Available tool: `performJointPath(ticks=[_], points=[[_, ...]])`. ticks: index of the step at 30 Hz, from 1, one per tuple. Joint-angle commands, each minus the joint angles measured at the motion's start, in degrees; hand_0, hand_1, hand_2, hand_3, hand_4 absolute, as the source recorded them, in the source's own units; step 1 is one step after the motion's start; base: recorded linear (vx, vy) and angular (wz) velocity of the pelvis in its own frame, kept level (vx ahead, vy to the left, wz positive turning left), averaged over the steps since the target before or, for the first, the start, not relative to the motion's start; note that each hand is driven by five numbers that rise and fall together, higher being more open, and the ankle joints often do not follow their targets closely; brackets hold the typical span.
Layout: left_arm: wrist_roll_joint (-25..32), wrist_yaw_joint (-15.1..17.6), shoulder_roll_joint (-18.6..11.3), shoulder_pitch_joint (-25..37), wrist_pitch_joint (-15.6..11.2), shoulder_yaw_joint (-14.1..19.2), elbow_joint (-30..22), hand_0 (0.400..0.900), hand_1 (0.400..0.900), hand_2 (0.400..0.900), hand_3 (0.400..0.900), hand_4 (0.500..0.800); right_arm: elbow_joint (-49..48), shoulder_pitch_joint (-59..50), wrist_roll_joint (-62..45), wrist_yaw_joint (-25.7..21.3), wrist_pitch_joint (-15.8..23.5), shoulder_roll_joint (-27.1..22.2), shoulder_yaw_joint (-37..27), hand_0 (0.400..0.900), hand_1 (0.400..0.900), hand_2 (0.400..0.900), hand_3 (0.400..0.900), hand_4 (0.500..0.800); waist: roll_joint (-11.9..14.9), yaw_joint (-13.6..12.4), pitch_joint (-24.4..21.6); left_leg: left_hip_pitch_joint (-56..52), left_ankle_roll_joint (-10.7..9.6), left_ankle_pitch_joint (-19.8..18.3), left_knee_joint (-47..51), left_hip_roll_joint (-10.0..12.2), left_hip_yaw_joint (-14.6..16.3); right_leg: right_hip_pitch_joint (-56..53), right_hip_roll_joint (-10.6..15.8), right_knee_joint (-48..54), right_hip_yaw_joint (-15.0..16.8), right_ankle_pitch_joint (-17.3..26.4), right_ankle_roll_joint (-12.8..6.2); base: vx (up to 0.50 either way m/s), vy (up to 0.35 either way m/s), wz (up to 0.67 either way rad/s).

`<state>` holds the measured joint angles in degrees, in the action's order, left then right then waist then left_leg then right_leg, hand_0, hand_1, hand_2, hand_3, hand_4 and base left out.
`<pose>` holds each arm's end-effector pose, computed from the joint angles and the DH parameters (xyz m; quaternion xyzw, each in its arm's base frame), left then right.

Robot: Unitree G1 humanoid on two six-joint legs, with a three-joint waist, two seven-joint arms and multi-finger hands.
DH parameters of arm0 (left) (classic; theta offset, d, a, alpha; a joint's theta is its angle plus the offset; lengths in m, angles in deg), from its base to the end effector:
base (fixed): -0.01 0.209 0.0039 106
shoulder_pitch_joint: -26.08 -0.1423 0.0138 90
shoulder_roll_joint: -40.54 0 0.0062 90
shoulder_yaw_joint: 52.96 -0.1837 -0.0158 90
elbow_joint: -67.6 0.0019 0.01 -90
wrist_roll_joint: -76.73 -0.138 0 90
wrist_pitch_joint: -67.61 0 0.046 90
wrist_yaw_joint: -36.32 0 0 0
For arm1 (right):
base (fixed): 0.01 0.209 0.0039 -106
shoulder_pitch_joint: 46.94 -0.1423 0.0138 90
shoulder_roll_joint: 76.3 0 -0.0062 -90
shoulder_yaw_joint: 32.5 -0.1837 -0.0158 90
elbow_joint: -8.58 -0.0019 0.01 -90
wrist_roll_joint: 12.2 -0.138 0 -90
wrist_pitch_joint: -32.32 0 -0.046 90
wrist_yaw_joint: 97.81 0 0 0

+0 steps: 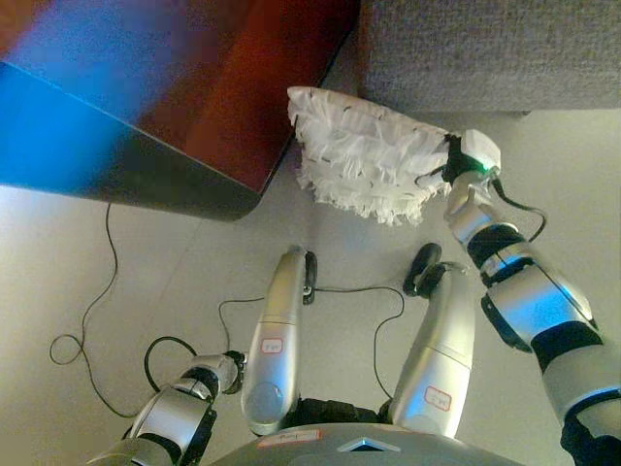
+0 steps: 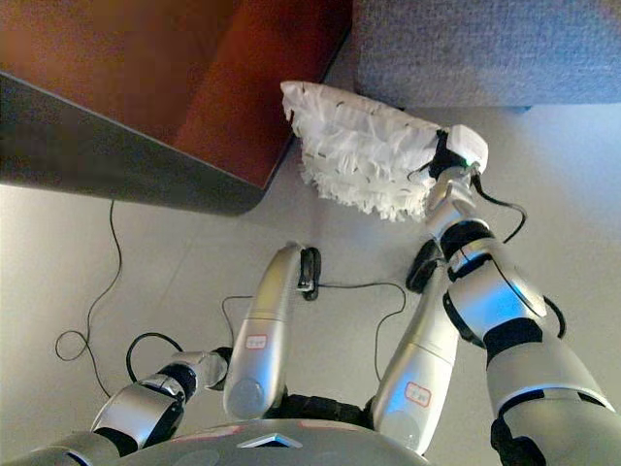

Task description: Pick up the pillow and put it on the sofa.

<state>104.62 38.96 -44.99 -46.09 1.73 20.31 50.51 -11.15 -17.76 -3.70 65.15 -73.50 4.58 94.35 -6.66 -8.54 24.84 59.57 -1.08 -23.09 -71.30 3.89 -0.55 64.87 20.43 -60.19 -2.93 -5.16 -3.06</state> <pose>0.1564 0.1923 -0.0949 -0.0101 0.6422 0.0621 0.7640 0.3552 -0.2079 0.1209 -0.5404 0.1444 -0.1384 0.8173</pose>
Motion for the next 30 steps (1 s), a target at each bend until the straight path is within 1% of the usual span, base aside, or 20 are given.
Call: performJointPath(ticks=[1,6,10,11,12,13,14,16,18,21,26,30], points=[[1.64,-0.28,-2.72,-2.11,4.40,-2.15,1.76,0.900,0.900,0.900,0.900,0.800,-0.94,-9.01,-1.03,1.45,1.47,-2.94,2.47,0.900,0.900,0.900,0.900,0.800,-1.42,-2.75,1.09,2.05,1.41,-0.29,-1.89,0.30,-1.45,-2.00,-0.16,-8.30,5.92,-10.04,0.63,-0.04,-0.007,0.10],[2.54,-0.71,-3.26,-2.55,4.09,-1.83,1.65,0.900,0.900,0.900,0.900,0.800,0.04,-11.94,-1.27,6.29,2.33,-3.71,4.54,0.900,0.900,0.900,0.900,0.800,-1.81,-3.20,1.19,6.88,1.58,-0.61,-6.20,0.09,-2.11,2.42,-0.87,-13.05,6.63,-11.77,1.51,-0.03,-0.013,0.08],[3.20,-1.08,-4.17,-2.75,4.72,-1.55,1.47,0.900,0.900,0.900,0.900,0.800,0.11,-13.63,-3.05,11.93,4.09,-4.23,5.27,0.900,0.900,0.900,0.900,0.800,-2.09,-3.48,1.13,10.18,1.37,-0.91,-9.19,0.31,-2.50,5.48,-1.22,-16.39,7.06,-13.01,2.10,-0.03,-0.021,0.08],[3.56,-1.14,-4.34,-2.88,4.73,-1.58,1.51,0.900,0.900,0.900,0.900,0.800,0.22,-13.85,-3.46,13.05,4.78,-4.32,5.50,0.835,0.835,0.835,0.835,0.761,-2.08,-3.51,1.05,10.81,1.31,-1.03,-9.88,0.47,-2.62,6.07,-1.29,-17.15,7.23,-13.31,2.19,-0.01,-0.025,0.05],[3.61,-1.11,-4.39,-3.00,4.58,-1.54,1.58,0.900,0.900,0.900,0.900,0.800,0.24,-13.86,-3.92,13.17,5.57,-4.47,5.60,0.835,0.835,0.835,0.835,0.761,-2.05,-3.54,1.02,11.16,1.29,-1.18,-10.38,0.51,-2.69,6.39,-1.31,-17.65,7.33,-13.52,2.24,-0.01,-0.025,0.06],[3.51,-1.30,-4.54,-3.26,4.31,-1.48,1.58,0.900,0.900,0.900,0.900,0.800,0.24,-13.94,-4.35,13.75,6.31,-4.78,5.67,0.759,0.759,0.759,0.759,0.715,-2.10,-3.56,1.01,11.59,1.29,-1.27,-10.98,0.53,-2.79,6.84,-1.42,-18.42,7.52,-13.77,2.34,-0.01,-0.028,0.07],[3.42,-1.50,-4.69,-3.43,4.04,-1.33,1.59,0.900,0.900,0.900,0.900,0.800,0.11,-13.95,-4.95,14.39,6.79,-5.05,5.57,0.400,0.400,0.400,0.400,0.500,-2.12,-3.51,1.04,12.10,1.24,-1.49,-11.74,0.63,-2.88,7.34,-1.49,-19.17,7.78,-14.00,2.35,-0.01,-0.027,0.07],[3.22,-2.02,-4.97,-3.69,3.58,-1.18,1.66,0.900,0.900,0.900,0.900,0.800,0.11,-13.90,-5.71,14.79,7.17,-5.43,5.33,0.400,0.400,0.400,0.400,0.500,-2.16,-3.45,1.04,12.96,1.22,-1.77,-12.89,0.91,-2.92,8.13,-1.55,-20.28,8.06,-14.32,2.47,-0.02,-0.027,0.06],[3.26,-1.88,-5.15,-3.90,3.13,-1.07,1.59,0.900,0.900,0.900,0.900,0.800,0.05,-13.58,-6.41,14.11,8.04,-5.81,5.02,0.400,0.400,0.400,0.400,0.500,-2.18,-3.30,1.06,13.46,1.20,-1.91,-13.69,1.13,-3.00,8.73,-1.71,-21.14,8.33,-14.48,2.54,-0.01,-0.011,0.02],[3.83,-1.43,-5.43,-4.11,2.46,-0.98,1.57,0.900,0.900,0.900,0.900,0.800,-0.23,-13.36,-5.87,13.13,8.25,-5.93,4.42,0.400,0.400,0.400,0.400,0.500,-2.14,-3.09,0.99,13.74,1.07,-1.91,-14.37,1.59,-2.95,9.03,-1.83,-21.90,8.51,-14.55,2.54,0.00,0.000,0.00],[4.53,-0.91,-5.91,-4.58,2.99,-0.97,1.48,0.900,0.900,0.900,0.900,0.800,-0.22,-12.82,-6.36,12.57,8.53,-6.46,3.65,0.400,0.400,0.400,0.400,0.500,-2.01,-2.77,0.60,13.21,0.82,-2.15,-15.01,2.44,-2.95,8.68,-1.78,-22.63,8.63,-14.80,2.56,0.01,-0.020,0.03],[3.69,-1.09,-6.00,-5.35,2.32,-0.54,1.84,0.900,0.900,0.900,0.900,0.800,0.01,-11.98,-6.64,12.58,8.58,-6.82,2.80,0.400,0.400,0.400,0.400,0.500,-1.59,-2.71,-0.04,11.47,0.57,-2.13,-14.31,3.16,-3.01,7.24,-1.56,-22.06,8.13,-14.82,2.54,0.03,-0.023,0.02]])
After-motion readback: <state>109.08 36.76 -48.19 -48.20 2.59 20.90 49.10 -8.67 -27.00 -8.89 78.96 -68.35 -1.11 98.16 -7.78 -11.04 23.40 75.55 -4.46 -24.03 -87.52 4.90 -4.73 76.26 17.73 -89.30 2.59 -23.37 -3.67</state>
